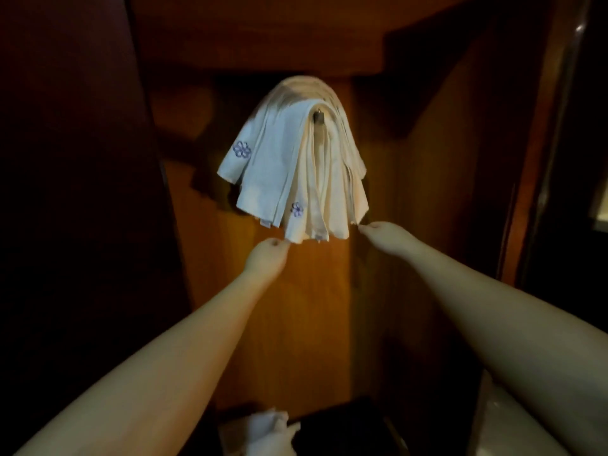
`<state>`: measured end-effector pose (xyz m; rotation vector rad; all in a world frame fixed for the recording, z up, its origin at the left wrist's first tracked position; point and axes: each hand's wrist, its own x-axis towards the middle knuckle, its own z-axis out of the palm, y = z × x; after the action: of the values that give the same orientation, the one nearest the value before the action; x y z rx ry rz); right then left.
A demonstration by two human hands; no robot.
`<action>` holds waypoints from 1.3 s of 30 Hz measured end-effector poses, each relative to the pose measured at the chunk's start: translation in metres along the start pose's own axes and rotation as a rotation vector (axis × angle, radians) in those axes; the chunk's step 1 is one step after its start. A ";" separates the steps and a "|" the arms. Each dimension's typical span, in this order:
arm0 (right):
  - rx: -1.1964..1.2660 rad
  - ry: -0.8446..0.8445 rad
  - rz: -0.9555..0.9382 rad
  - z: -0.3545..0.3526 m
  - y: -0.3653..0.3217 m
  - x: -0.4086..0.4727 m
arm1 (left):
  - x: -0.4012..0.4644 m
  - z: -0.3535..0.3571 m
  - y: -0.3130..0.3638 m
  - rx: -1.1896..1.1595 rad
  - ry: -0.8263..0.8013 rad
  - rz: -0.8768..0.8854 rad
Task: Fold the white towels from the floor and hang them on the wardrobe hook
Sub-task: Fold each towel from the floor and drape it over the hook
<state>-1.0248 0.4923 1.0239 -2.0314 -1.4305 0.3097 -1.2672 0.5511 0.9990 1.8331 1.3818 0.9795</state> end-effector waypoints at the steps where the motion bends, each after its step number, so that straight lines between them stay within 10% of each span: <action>1: -0.013 -0.006 -0.014 0.004 0.005 -0.020 | -0.013 -0.001 -0.001 0.069 -0.013 0.038; 15: -0.175 -0.121 0.146 0.043 0.190 -0.264 | -0.189 0.132 -0.075 0.181 -0.479 0.173; 39: 0.217 0.008 1.062 -0.022 0.651 -0.473 | -0.346 0.639 0.032 0.332 -1.131 0.180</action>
<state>-0.6987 -0.0854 0.5686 -2.4056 -0.1650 0.8324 -0.7665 0.1757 0.6286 2.1956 0.6695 -0.2985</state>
